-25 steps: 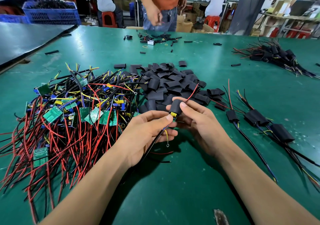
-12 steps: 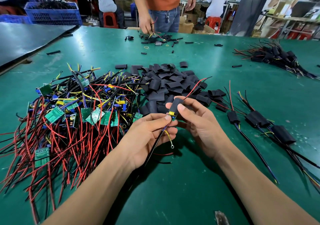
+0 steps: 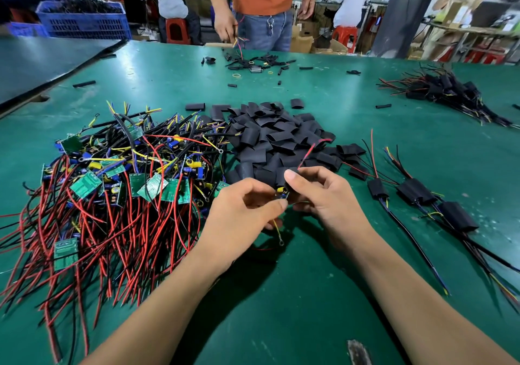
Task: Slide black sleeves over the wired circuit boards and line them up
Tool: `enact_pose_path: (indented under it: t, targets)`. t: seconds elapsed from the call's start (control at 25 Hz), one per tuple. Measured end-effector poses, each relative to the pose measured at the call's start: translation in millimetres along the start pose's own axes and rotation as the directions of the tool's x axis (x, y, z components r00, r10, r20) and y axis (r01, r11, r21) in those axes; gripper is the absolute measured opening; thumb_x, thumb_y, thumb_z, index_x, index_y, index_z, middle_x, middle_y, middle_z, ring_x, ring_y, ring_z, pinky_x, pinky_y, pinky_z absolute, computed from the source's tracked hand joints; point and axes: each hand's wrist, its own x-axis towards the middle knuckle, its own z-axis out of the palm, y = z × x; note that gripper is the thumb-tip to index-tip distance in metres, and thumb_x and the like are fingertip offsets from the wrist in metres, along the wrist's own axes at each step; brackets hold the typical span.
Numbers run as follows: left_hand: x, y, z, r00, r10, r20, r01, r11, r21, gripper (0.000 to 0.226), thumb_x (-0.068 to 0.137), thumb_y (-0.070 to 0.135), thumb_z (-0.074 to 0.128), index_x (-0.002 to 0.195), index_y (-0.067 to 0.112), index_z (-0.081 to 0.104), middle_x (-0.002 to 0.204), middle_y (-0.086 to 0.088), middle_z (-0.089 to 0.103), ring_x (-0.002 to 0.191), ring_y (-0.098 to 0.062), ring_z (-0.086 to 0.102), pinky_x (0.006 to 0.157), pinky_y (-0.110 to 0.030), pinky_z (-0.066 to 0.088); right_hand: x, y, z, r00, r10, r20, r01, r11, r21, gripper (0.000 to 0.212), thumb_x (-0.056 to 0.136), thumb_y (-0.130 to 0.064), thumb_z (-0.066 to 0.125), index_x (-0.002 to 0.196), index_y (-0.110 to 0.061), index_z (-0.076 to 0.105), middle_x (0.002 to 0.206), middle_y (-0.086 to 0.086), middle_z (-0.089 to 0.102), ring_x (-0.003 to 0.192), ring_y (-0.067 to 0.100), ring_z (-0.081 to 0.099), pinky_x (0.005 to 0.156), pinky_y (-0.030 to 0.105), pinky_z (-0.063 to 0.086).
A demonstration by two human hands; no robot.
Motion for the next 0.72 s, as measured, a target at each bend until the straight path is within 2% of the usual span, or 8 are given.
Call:
enact_pose_path:
  t: [0.08, 0.16, 0.28, 0.4, 0.52, 0.6, 0.72]
  targets:
    - [-2, -1, 3, 0.998, 0.053, -0.033, -0.048, 0.991, 0.122, 0.005, 0.084, 0.013, 0.076, 0.088, 0.013, 0.073, 0.076, -0.006, 0.075, 0.067, -0.026, 0.072, 0.065, -0.035, 0.060, 1, 2, -1, 1.000, -0.022, -0.007, 0.022, 0.999, -0.035, 0.023, 0.080, -0.039, 0.079, 0.091, -0.021, 0.070, 0.072, -0.006, 0.070, 0.066, 0.012, 0.066, 0.060, 0.021, 0.053]
    - [-3, 1, 3, 0.998, 0.057, -0.039, -0.053, 0.995, 0.090, 0.003, 0.089, 0.013, 0.071, 0.087, 0.013, 0.074, 0.075, -0.005, 0.075, 0.059, -0.021, 0.070, 0.061, -0.032, 0.060, 2, 2, -2, 0.999, -0.053, -0.002, 0.053, 0.998, -0.039, 0.018, 0.083, -0.040, 0.077, 0.087, -0.024, 0.070, 0.074, -0.006, 0.071, 0.066, 0.015, 0.069, 0.059, 0.022, 0.053]
    - [-3, 5, 1, 1.000, 0.026, -0.007, -0.026, 1.000, -0.005, 0.015, 0.097, 0.011, 0.060, 0.090, 0.007, 0.073, 0.082, -0.008, 0.075, 0.054, -0.020, 0.069, 0.055, -0.024, 0.057, 3, 2, -6, 0.992, -0.123, 0.027, 0.124, 0.990, -0.061, 0.004, 0.090, -0.028, 0.074, 0.089, -0.026, 0.071, 0.082, -0.006, 0.073, 0.073, 0.012, 0.070, 0.062, 0.020, 0.053]
    - [-3, 6, 1, 0.999, -0.019, 0.039, 0.022, 0.996, -0.086, 0.019, 0.100, 0.010, 0.055, 0.093, 0.004, 0.072, 0.086, -0.015, 0.074, 0.056, -0.023, 0.068, 0.058, -0.027, 0.058, 3, 1, -6, 0.981, -0.185, 0.058, 0.190, 0.978, -0.089, 0.012, 0.091, -0.019, 0.072, 0.090, -0.032, 0.072, 0.086, -0.006, 0.073, 0.079, 0.007, 0.067, 0.067, 0.022, 0.054]
    - [-2, 7, 0, 0.994, -0.074, 0.075, 0.089, 0.973, -0.213, 0.020, 0.100, 0.008, 0.053, 0.092, 0.004, 0.071, 0.082, -0.016, 0.074, 0.056, -0.023, 0.067, 0.058, -0.028, 0.058, 1, 1, -3, 0.974, -0.213, 0.081, 0.217, 0.975, -0.039, 0.009, 0.094, -0.018, 0.069, 0.094, -0.026, 0.071, 0.086, -0.002, 0.074, 0.076, 0.011, 0.068, 0.068, 0.023, 0.054]
    - [0, 9, -2, 0.988, -0.120, 0.102, 0.146, 0.941, -0.304, 0.020, 0.100, 0.009, 0.054, 0.090, 0.005, 0.071, 0.082, -0.016, 0.074, 0.056, -0.023, 0.067, 0.059, -0.028, 0.059, 1, 1, -1, 0.969, -0.232, 0.081, 0.232, 0.973, 0.006, 0.009, 0.097, -0.015, 0.065, 0.104, -0.020, 0.068, 0.090, 0.003, 0.075, 0.078, 0.015, 0.070, 0.072, 0.023, 0.054]
    - [2, 9, -3, 0.980, -0.155, 0.127, 0.192, 0.905, -0.379, 0.018, 0.098, 0.011, 0.055, 0.089, 0.005, 0.070, 0.083, -0.017, 0.074, 0.056, -0.022, 0.067, 0.059, -0.029, 0.059, -1, 2, 2, 0.971, -0.221, 0.092, 0.223, 0.975, -0.016, 0.021, 0.099, -0.018, 0.062, 0.120, -0.022, 0.063, 0.098, 0.006, 0.077, 0.087, 0.015, 0.070, 0.082, 0.023, 0.052]
